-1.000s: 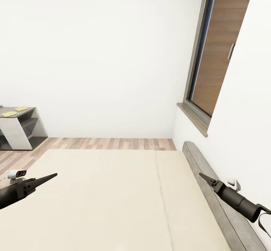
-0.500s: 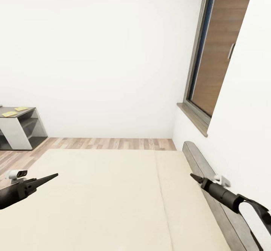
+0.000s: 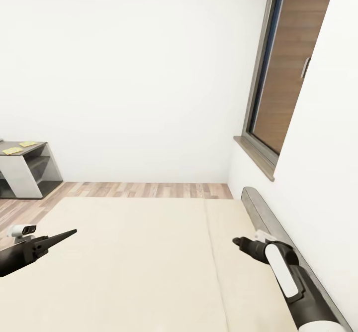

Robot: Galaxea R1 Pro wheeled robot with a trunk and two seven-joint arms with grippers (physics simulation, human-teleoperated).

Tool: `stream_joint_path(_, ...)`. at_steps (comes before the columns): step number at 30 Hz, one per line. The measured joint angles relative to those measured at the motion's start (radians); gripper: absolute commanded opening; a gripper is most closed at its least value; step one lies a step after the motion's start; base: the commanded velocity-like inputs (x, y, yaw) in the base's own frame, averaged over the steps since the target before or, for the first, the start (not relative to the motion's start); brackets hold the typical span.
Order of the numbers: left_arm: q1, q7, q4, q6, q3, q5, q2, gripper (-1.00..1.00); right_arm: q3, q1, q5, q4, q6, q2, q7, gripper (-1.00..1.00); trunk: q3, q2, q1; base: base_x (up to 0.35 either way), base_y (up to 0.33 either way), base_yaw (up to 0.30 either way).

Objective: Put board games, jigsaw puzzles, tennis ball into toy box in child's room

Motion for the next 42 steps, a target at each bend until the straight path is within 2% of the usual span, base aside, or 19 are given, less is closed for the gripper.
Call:
stream_joint_path(6,0.000,0.000,0.000,0.000,0.000,0.000,-0.001,1.00,0.002,-0.011,0.009,0.012,0.003,0.011,-0.015,1.00,0.000,0.000,0.000,0.000,0.000,0.000)
stream_joint_path(20,0.000,0.000,-0.004,0.000,-0.001,0.001,-0.013,1.00,0.002,-0.016,0.013,0.022,0.004,0.012,-0.025,1.00,0.000,0.000,0.000,0.000,0.000,0.000)
stream_joint_path(22,0.000,0.000,-0.006,0.000,-0.001,0.001,-0.021,1.00,0.002,-0.021,0.012,0.026,0.006,0.012,-0.048,1.00,0.000,0.000,0.000,0.000,0.000,0.000)
stream_joint_path(26,0.000,0.000,-0.022,0.001,-0.004,0.002,-0.048,1.00,0.005,-0.049,0.009,0.066,0.007,0.014,-0.141,1.00,0.000,0.000,0.000,0.000,0.000,0.000)
stream_joint_path(28,0.000,0.000,-0.035,0.003,-0.018,0.002,-0.064,1.00,0.012,-0.071,0.008,0.108,0.008,0.015,-0.194,1.00,0.000,0.000,0.000,0.000,0.000,0.000)
stream_joint_path(30,-0.001,0.000,-0.043,0.009,-0.046,0.001,-0.081,1.00,0.027,-0.097,0.007,0.151,0.008,0.017,-0.240,1.00,0.000,0.000,0.000,0.000,0.000,0.000)
stream_joint_path(35,-0.009,0.014,-0.049,0.049,-0.174,-0.004,-0.136,1.00,0.071,-0.136,0.007,0.227,0.008,0.021,-0.296,1.00,0.000,0.000,0.000,0.000,0.000,0.000)
stream_joint_path(38,-0.010,0.056,-0.044,0.064,-0.202,-0.008,-0.146,1.00,0.076,-0.141,0.004,0.237,0.008,0.015,-0.301,1.00,0.000,0.000,0.000,0.000,0.000,0.000)
stream_joint_path(39,-0.010,0.095,-0.040,0.070,-0.211,-0.013,-0.149,1.00,0.077,-0.143,0.001,0.241,0.008,0.012,-0.300,1.00,0.000,0.000,0.000,0.000,0.000,0.000)
stream_joint_path(42,-0.010,0.162,-0.036,0.077,-0.217,-0.013,-0.149,1.00,0.078,-0.145,-0.001,0.247,0.008,0.009,-0.301,1.00,0.000,0.000,0.000,0.000,0.000,0.000)
